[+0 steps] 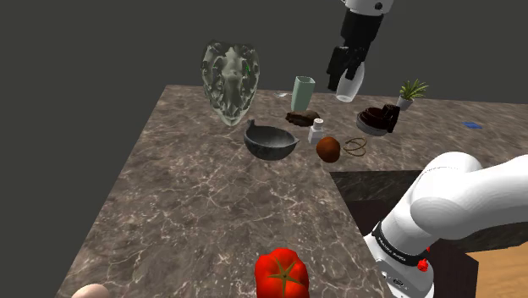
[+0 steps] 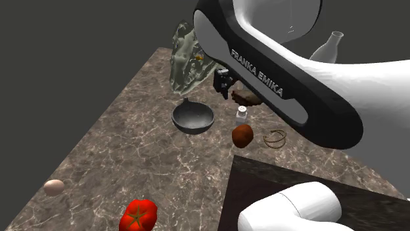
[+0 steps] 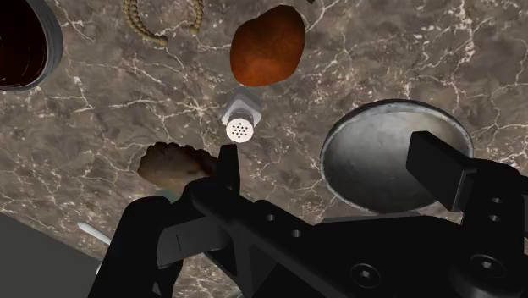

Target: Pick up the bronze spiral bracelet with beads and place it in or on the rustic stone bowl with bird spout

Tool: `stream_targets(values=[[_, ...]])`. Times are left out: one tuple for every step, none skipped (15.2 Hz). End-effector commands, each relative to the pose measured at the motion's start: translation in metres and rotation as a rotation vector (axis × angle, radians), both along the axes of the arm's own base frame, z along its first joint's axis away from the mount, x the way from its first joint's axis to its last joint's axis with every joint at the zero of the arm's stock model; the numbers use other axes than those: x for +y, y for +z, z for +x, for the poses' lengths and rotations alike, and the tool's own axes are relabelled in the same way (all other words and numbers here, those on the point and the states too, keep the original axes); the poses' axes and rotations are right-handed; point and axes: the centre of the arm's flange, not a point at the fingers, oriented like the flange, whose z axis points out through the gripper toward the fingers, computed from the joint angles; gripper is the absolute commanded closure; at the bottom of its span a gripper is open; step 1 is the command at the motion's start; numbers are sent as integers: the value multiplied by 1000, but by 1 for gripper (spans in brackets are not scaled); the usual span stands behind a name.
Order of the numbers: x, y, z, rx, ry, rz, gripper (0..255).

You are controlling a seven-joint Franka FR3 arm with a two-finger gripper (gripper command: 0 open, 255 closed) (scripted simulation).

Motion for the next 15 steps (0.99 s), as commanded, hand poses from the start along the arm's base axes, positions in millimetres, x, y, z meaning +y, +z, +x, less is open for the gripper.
stream_targets(values=[[0,0,0,0,0,0,0],[-9,-9,-4,-6,-3,1,0],[-19,-18,-8,-11,-6,2,0],[-28,-27,-13,-17,-10,3,0],[-37,-36,-17,-23,-13,5,0],[-47,-45,-21,-28,-16,6,0],[-56,-54,-25,-34,-19,7,0],[-65,-63,-29,-40,-22,8,0],[-74,-72,-33,-45,-26,9,0],[-83,-81,-37,-51,-29,10,0],[-92,-90,-41,-57,-32,11,0],[-102,-99,-45,-63,-35,12,0],[-111,-108,-49,-68,-38,14,0],[-120,-118,-53,-74,-41,15,0],[-129,-127,-57,-80,-45,16,0]])
